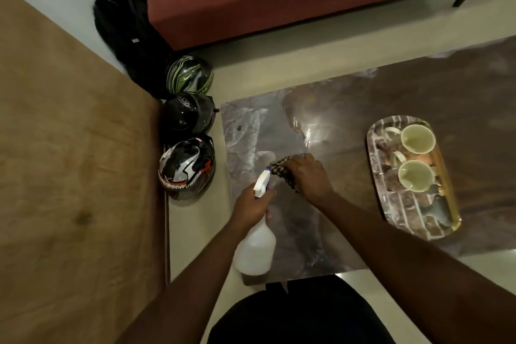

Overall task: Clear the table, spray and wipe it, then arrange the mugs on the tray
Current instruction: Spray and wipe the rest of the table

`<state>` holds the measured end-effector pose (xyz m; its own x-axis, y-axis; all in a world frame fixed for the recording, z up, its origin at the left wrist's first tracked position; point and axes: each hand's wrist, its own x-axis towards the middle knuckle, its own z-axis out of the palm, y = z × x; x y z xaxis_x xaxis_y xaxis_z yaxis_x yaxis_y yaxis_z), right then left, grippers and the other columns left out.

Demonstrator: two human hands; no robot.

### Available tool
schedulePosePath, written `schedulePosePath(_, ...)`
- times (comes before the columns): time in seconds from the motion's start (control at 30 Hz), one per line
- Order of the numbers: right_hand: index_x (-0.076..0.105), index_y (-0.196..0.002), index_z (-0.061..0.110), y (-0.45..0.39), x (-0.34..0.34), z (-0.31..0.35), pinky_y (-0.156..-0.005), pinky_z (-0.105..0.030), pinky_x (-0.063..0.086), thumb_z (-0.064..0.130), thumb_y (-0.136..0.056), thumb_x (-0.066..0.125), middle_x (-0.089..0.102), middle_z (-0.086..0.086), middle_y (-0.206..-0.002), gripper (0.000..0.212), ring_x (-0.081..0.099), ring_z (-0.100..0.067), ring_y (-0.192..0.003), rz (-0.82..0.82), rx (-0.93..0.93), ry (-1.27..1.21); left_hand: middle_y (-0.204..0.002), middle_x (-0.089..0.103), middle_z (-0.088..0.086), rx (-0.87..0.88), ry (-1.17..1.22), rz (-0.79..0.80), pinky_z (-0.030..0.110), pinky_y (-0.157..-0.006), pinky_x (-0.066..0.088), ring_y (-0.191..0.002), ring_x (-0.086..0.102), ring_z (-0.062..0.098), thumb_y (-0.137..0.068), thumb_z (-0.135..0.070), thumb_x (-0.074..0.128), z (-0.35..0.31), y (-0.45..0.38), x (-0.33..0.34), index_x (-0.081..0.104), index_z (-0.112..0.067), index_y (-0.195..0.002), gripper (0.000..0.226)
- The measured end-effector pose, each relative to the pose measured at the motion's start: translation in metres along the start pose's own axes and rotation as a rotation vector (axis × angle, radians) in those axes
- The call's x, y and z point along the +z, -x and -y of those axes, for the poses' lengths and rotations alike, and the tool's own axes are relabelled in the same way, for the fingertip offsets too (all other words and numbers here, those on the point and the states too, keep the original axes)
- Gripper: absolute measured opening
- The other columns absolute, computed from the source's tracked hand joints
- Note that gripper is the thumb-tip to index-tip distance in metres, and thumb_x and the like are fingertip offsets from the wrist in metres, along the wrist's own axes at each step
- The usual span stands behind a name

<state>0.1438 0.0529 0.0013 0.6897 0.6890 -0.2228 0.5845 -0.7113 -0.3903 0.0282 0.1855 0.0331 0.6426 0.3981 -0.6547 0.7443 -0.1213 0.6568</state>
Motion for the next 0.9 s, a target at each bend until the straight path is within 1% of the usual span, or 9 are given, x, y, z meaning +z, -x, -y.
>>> schedulePosePath(0.23, 0.053, -0.119, 0.008, -0.075, 0.044, -0.018, -0.088, -0.043, 0.04, 0.004, -0.079, 0.059, 0.052, -0.016, -0.123, 0.042, 0.045, -0.036, -0.105, -0.133, 0.223, -0.05, -0.053, 0.063, 0.002, -0.098, 0.002, 0.034, 0.026, -0.057, 0.045, -0.046, 0.059, 0.013, -0.084, -0.032, 0.062, 0.001, -0.078, -0.017, 0.066, -0.01, -0.091, 0.023)
schedulePosePath(0.37, 0.047, -0.133, 0.016, -0.109, 0.081, -0.024, -0.097, -0.041, 0.035, 0.031, -0.089, 0.055, 0.044, -0.013, -0.137, 0.047, 0.041, -0.034, -0.121, 0.008, 0.279, -0.043, -0.064, 0.07, 0.01, -0.069, 0.031, 0.094, 0.033, -0.063, 0.051, -0.052, 0.061, 0.016, -0.087, -0.034, 0.063, 0.005, -0.134, -0.032, 0.063, -0.034, -0.085, 0.002)
schedulePosePath(0.43, 0.047, -0.136, 0.019, -0.108, 0.094, -0.023, -0.102, -0.047, 0.033, 0.038, -0.088, 0.059, 0.043, -0.014, -0.142, 0.053, 0.04, -0.034, -0.129, -0.012, 0.313, -0.075, -0.077, 0.073, 0.016, -0.061, 0.052, 0.136, 0.038, -0.069, 0.055, -0.055, 0.061, 0.019, -0.089, -0.033, 0.063, 0.005, -0.153, -0.041, 0.06, -0.041, -0.093, 0.009)
schedulePosePath(0.5, 0.047, -0.138, 0.022, -0.116, 0.105, -0.021, -0.108, -0.052, 0.029, 0.042, -0.086, 0.061, 0.042, -0.011, -0.146, 0.057, 0.039, -0.033, -0.134, -0.018, 0.275, -0.002, -0.082, 0.074, 0.008, -0.034, 0.052, 0.192, 0.035, -0.071, 0.055, -0.058, 0.063, 0.014, -0.091, -0.035, 0.063, 0.005, -0.178, -0.05, 0.058, -0.04, -0.117, 0.027)
schedulePosePath(0.57, 0.049, -0.136, 0.025, -0.133, 0.111, -0.025, -0.107, -0.055, 0.03, 0.044, -0.083, 0.066, 0.044, -0.008, -0.146, 0.059, 0.041, -0.032, -0.134, -0.034, 0.25, 0.088, -0.081, 0.072, 0.001, -0.012, 0.039, 0.212, 0.031, -0.069, 0.055, -0.054, 0.063, 0.007, -0.091, -0.038, 0.063, 0.002, -0.198, -0.058, 0.056, -0.036, -0.127, 0.037)
schedulePosePath(0.67, 0.037, -0.143, 0.028, -0.17, 0.122, -0.033, -0.113, -0.053, 0.02, 0.044, -0.09, 0.057, 0.033, -0.003, -0.152, 0.059, 0.029, -0.029, -0.141, -0.026, 0.315, 0.129, -0.071, 0.067, 0.0, 0.039, -0.024, 0.116, 0.016, -0.058, 0.05, -0.048, 0.059, 0.001, -0.092, -0.037, 0.062, 0.007, -0.223, -0.068, 0.066, -0.024, -0.118, 0.03)
schedulePosePath(0.77, 0.031, -0.146, 0.02, -0.182, 0.144, -0.024, -0.115, -0.049, 0.021, 0.043, -0.096, 0.037, 0.029, -0.002, -0.154, 0.056, 0.026, -0.027, -0.142, -0.12, 0.473, 0.111, -0.082, 0.074, 0.005, 0.036, -0.002, 0.058, 0.019, -0.07, 0.055, -0.068, 0.069, 0.007, -0.091, -0.038, 0.062, 0.011, -0.233, -0.071, 0.068, -0.02, -0.116, 0.032)
schedulePosePath(0.83, 0.027, -0.148, 0.02, -0.172, 0.158, -0.022, -0.116, -0.047, 0.02, 0.04, -0.096, 0.03, 0.026, -0.001, -0.154, 0.055, 0.027, -0.023, -0.142, -0.124, 0.297, 0.118, -0.107, 0.074, 0.005, 0.023, 0.045, 0.116, 0.026, -0.082, 0.052, -0.089, 0.07, 0.018, -0.092, -0.037, 0.062, 0.012, -0.242, -0.074, 0.061, -0.024, -0.132, 0.041)
schedulePosePath(0.9, 0.025, -0.147, 0.022, -0.163, 0.159, -0.046, -0.115, -0.045, 0.015, 0.034, -0.097, 0.029, 0.025, -0.002, -0.155, 0.052, 0.023, -0.022, -0.143, -0.109, 0.042, 0.146, -0.1, 0.072, 0.007, -0.016, 0.108, 0.208, 0.037, -0.077, 0.052, -0.079, 0.064, 0.021, -0.091, -0.038, 0.064, 0.009, -0.247, -0.076, 0.062, -0.025, -0.128, 0.039)
